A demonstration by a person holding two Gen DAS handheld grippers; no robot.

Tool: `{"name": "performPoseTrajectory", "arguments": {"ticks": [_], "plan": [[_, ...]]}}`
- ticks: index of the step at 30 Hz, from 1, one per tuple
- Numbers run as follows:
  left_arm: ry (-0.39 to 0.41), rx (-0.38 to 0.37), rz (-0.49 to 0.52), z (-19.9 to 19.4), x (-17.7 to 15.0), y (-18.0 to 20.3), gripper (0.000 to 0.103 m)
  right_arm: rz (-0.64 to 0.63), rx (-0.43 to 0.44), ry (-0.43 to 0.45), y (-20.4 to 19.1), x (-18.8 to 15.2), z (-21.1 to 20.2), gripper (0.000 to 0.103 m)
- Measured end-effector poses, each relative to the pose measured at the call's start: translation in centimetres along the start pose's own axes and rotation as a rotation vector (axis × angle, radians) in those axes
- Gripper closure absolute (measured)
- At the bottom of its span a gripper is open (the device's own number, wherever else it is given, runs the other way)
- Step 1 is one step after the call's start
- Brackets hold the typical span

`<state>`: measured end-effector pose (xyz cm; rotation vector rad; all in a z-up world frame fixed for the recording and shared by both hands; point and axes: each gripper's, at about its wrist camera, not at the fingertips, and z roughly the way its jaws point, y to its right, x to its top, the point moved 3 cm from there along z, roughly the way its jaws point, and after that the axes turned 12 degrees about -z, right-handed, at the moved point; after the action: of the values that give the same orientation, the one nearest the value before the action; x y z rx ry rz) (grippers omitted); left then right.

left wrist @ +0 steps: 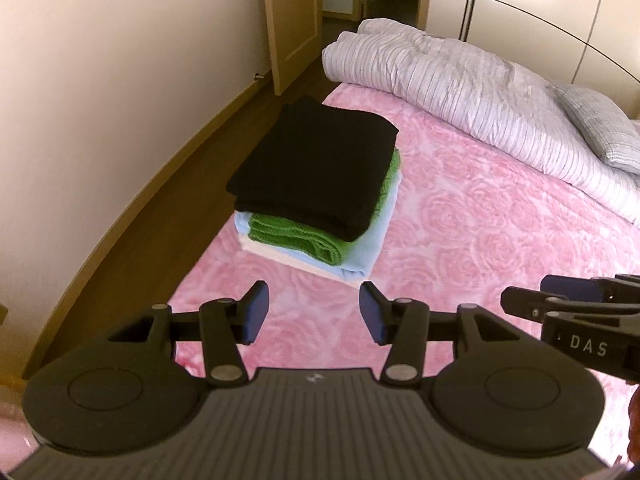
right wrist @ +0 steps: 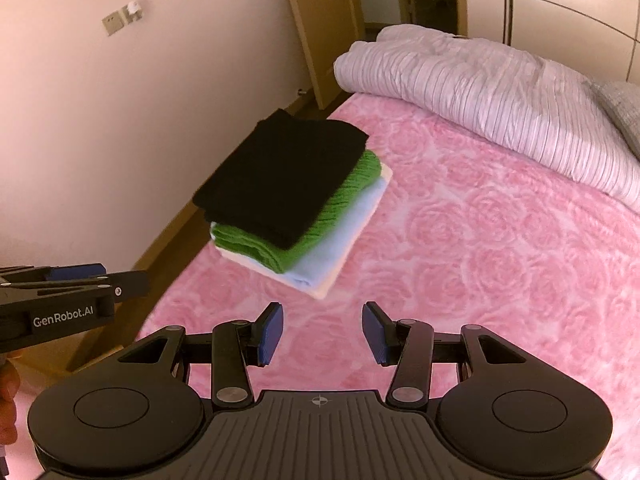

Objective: Fold clothes

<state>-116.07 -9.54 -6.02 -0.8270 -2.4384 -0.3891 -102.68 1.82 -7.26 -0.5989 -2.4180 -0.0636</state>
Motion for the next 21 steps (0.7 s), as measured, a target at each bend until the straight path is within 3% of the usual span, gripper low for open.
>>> {"name": "performPoseTrajectory", "arguments": {"ticks": [21], "plan": [[0.007,0.117,-0.242,-3.9,-8.2,9.0,0.057,-0.282,0.114,-0.04,8.5,-4.0,-3.4,0.055]]}}
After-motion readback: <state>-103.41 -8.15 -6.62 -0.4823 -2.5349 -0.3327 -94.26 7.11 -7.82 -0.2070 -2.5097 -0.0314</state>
